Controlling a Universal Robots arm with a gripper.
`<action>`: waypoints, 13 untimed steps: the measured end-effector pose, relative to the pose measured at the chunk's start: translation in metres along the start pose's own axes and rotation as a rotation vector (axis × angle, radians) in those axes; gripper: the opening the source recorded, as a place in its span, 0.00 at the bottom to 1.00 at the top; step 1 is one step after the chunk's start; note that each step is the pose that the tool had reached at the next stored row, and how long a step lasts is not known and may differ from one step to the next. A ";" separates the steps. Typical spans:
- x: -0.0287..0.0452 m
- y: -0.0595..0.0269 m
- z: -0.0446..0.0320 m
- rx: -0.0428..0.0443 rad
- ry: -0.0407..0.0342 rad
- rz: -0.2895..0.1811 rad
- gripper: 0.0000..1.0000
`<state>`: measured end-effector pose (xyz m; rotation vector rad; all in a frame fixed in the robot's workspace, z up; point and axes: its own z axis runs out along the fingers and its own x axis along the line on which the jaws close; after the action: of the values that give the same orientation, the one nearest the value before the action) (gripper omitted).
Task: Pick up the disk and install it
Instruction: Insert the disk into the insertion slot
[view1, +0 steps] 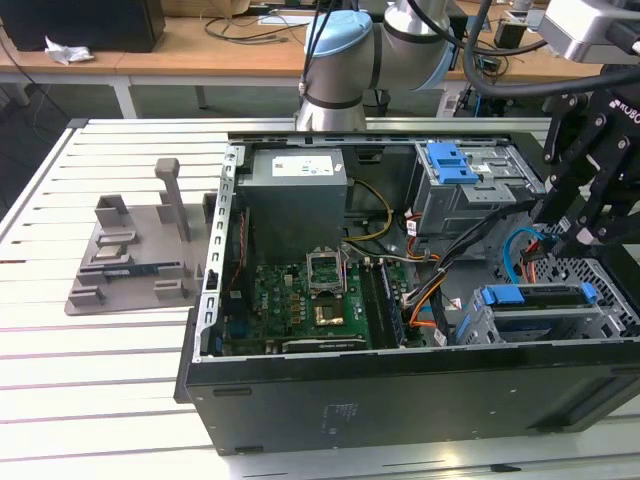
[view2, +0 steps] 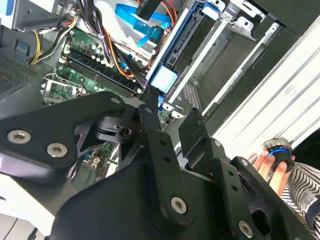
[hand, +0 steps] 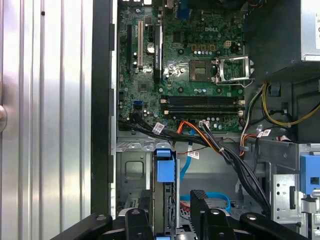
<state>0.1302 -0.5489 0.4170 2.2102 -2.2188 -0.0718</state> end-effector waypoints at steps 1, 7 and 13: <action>0.0000 0.0000 0.0000 0.0000 -0.0001 0.000 0.43; 0.0000 0.0000 0.0001 0.0000 0.0000 0.000 0.12; 0.0000 0.0000 0.0003 0.0000 0.0000 0.000 0.11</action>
<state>0.1302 -0.5489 0.4167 2.2102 -2.2188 -0.0718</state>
